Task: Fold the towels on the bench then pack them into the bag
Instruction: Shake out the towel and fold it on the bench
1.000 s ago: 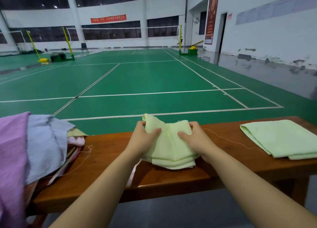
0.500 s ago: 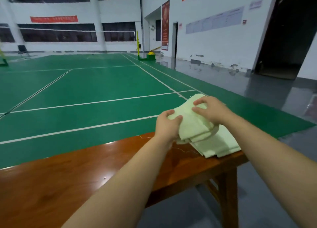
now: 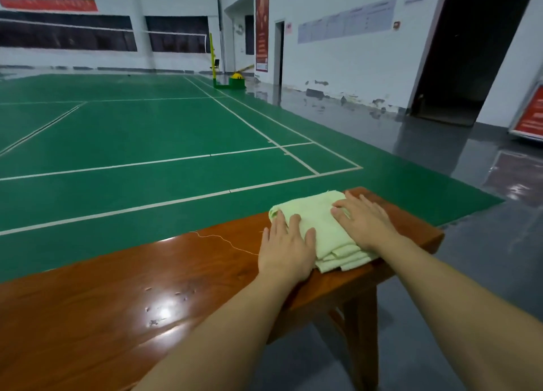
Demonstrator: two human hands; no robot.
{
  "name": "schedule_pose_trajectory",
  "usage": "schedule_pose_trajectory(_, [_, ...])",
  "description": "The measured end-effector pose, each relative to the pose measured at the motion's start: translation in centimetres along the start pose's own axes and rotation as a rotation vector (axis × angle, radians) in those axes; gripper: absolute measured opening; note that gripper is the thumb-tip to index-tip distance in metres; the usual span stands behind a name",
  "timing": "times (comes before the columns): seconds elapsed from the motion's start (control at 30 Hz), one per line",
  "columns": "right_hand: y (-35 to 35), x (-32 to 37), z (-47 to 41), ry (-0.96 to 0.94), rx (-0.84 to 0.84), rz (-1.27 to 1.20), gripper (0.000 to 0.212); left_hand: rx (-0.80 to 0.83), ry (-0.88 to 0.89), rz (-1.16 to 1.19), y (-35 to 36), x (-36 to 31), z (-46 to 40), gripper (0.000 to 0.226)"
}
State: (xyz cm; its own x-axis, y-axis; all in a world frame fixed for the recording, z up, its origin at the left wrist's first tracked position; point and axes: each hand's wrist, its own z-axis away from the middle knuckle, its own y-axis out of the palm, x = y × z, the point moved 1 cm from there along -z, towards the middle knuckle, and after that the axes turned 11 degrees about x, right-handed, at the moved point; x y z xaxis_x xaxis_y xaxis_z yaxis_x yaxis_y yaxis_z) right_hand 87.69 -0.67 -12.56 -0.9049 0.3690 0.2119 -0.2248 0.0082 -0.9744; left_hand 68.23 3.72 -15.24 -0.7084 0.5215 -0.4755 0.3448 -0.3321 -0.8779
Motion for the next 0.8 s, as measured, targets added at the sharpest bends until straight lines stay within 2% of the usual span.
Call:
schedule_pose_trajectory(0.1, [-0.8,0.9,0.5,-0.016,-0.035,0.131,0.053,0.002,-0.019,0.056,-0.8,0.3,0.4,0.064])
schedule_pose_trajectory(0.17, [-1.7,2.4,1.1,-0.053,-0.141,0.201,0.053,0.005,-0.034,0.096,-1.8,1.2,1.2,0.069])
schedule_pose_trajectory(0.27, [-2.5,6.5,1.9,-0.159,-0.257,0.17,0.051,-0.041,-0.052,0.084,-3.8,3.4,2.9,0.072])
schedule_pose_trajectory(0.53, [1.5,25.5,2.8,-0.576,-0.216,-0.019,0.046,-0.252,-0.188,-0.012,-11.4,14.9,11.1,0.067])
schedule_pose_trajectory(0.8, [7.3,44.4,7.4,-0.844,-0.085,-0.151,0.048,-0.493,-0.505,-0.144,-19.7,28.2,25.6,0.062])
